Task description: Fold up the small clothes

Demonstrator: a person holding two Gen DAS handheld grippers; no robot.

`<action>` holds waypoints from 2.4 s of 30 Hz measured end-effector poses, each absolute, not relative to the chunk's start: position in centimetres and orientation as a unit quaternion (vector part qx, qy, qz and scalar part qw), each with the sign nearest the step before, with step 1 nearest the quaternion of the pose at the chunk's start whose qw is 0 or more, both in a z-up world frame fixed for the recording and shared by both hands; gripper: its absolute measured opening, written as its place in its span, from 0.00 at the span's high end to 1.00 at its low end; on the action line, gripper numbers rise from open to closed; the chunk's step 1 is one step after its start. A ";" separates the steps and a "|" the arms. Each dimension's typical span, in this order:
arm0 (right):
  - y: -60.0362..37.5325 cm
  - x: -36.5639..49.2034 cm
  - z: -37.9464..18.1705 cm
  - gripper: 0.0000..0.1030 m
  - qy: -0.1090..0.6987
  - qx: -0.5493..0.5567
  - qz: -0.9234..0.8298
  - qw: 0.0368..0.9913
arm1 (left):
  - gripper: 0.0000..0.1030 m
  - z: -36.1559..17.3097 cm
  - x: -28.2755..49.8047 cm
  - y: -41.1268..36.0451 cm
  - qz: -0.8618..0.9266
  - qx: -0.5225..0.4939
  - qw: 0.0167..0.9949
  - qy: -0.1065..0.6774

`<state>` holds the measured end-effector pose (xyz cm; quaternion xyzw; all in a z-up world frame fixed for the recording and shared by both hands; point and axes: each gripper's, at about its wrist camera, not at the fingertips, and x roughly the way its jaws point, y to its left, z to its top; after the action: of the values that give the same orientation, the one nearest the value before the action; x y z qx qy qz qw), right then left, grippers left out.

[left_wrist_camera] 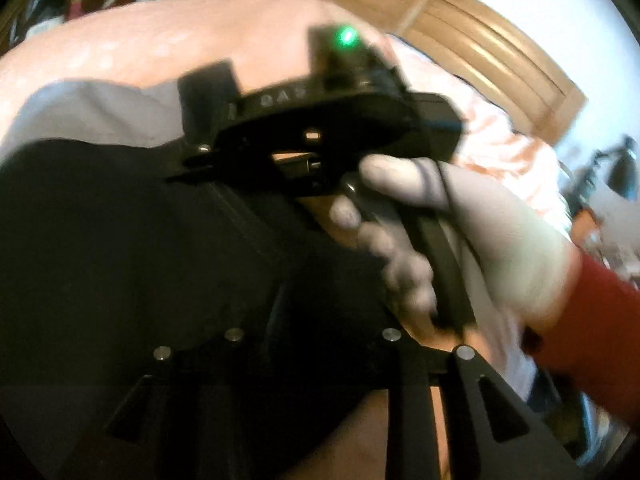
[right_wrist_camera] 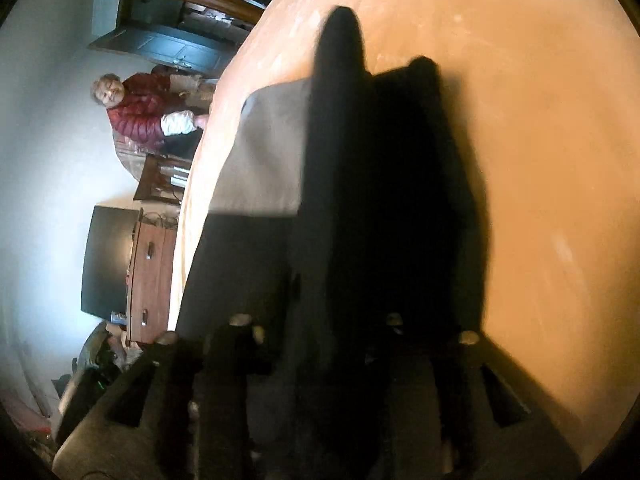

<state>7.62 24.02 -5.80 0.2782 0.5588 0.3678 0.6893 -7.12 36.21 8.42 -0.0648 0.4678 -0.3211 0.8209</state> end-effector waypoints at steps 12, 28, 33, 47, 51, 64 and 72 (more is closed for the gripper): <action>22.5 -1.9 -4.6 0.40 0.569 0.276 0.362 0.685 | 0.59 12.8 -19.2 52.8 -0.173 -0.081 0.893 0.408; 20.6 -4.0 -7.0 0.99 0.548 0.291 0.327 0.713 | 0.64 8.9 -16.4 49.5 -0.142 0.157 0.883 0.419; 21.6 -4.1 -7.0 0.99 0.541 0.278 0.331 0.721 | 0.66 8.5 -17.2 50.8 -0.166 0.146 0.873 0.435; 21.0 -4.6 -8.0 1.00 0.501 0.291 0.359 0.732 | 0.74 11.0 -13.9 52.0 -0.204 0.105 0.889 0.395; 20.7 -4.8 -7.8 1.00 0.497 0.289 0.360 0.735 | 0.70 14.1 -9.4 54.5 -0.180 0.086 0.925 0.322; 19.7 -2.4 5.4 0.60 0.415 0.141 0.312 0.843 | 0.64 12.4 1.2 58.3 -0.171 0.038 0.928 0.330; 26.5 15.3 -3.3 0.79 0.505 0.115 0.281 0.808 | 0.40 4.7 9.8 55.9 -0.125 0.028 0.887 0.444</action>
<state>15.27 26.47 -3.31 0.1154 0.5047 0.2812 0.8080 9.75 55.86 4.69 0.0284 0.4444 -0.1252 0.8866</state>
